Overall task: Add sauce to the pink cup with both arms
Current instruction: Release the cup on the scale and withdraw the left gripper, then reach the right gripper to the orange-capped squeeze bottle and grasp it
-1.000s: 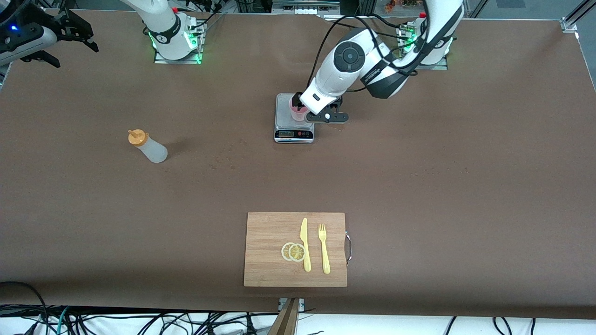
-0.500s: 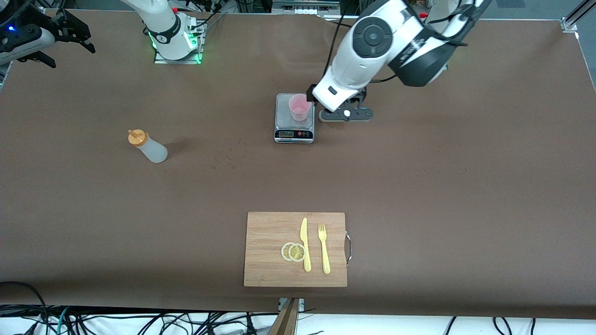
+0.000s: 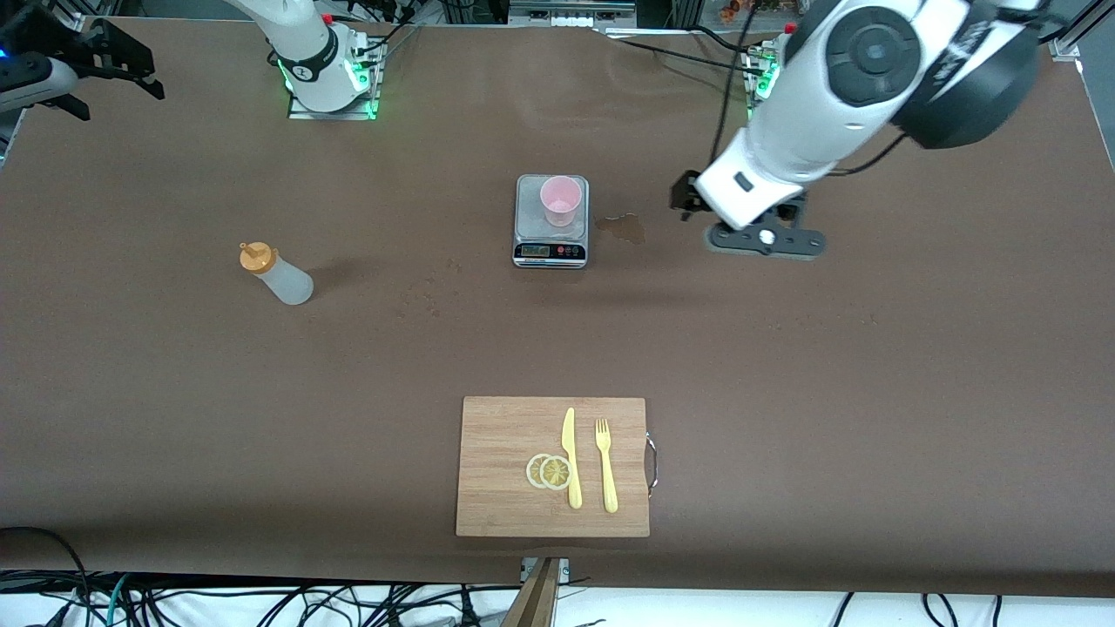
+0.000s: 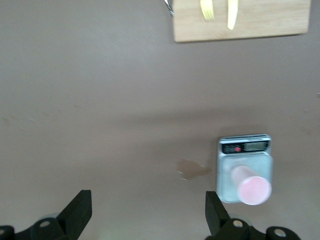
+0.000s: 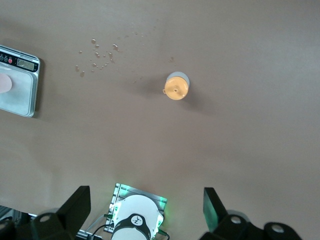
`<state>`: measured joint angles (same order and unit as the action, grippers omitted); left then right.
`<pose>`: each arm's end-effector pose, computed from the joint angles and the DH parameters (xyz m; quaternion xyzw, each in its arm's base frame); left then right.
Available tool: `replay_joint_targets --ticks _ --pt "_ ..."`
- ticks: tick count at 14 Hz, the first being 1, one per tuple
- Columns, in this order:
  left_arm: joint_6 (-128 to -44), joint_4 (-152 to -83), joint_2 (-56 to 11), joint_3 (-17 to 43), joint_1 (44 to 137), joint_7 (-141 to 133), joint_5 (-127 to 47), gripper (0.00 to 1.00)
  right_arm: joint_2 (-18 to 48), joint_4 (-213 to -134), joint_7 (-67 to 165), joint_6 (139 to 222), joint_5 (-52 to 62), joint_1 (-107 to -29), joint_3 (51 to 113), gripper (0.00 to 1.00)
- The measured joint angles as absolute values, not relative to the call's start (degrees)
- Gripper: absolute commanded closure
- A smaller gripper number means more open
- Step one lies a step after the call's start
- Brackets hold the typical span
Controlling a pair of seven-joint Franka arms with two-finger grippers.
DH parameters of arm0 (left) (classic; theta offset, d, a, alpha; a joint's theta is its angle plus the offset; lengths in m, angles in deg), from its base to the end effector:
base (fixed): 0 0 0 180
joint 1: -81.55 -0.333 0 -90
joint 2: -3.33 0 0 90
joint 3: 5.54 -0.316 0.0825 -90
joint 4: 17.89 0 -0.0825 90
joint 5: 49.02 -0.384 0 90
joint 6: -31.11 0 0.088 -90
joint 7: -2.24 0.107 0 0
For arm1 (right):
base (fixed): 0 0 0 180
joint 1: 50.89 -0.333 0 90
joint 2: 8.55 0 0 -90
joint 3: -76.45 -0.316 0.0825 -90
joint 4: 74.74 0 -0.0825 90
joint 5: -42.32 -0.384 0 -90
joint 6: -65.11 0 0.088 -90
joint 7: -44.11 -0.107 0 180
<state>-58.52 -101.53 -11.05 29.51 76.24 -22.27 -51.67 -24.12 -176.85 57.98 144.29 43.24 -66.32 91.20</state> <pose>0.5539 -0.2638 0.5524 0.9966 -0.0428 -0.0672 0.0203 0.4496 -0.0138 0.6430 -0.9885 -0.1321 0.0651 0.0335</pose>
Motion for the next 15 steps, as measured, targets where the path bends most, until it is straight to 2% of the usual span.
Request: replay_joint_targets --ticks 4,7,10,13,15 --pt "-57.53 -104.76 -5.07 11.04 81.44 -4.42 -51.33 0.00 -24.14 -176.70 58.18 143.57 44.32 -66.37 92.79 0.00" --pt "-57.87 -110.34 -0.07 3.93 81.79 -1.08 -51.10 0.00 -24.14 -176.62 59.81 143.00 44.35 -66.73 92.75 0.00" --pt "-58.06 -113.43 4.02 2.78 81.96 -0.82 -50.85 0.00 -24.14 -176.60 61.90 142.77 44.35 -66.97 92.72 0.00" --pt "-58.34 -113.75 4.56 2.80 82.42 -0.90 -50.85 0.00 -24.20 -177.23 71.20 143.63 44.34 -67.48 92.61 0.00" --pt "-58.92 -113.76 4.53 2.81 82.44 -0.90 -50.83 0.00 -25.27 -180.08 78.16 147.22 44.34 -67.52 92.63 0.00"
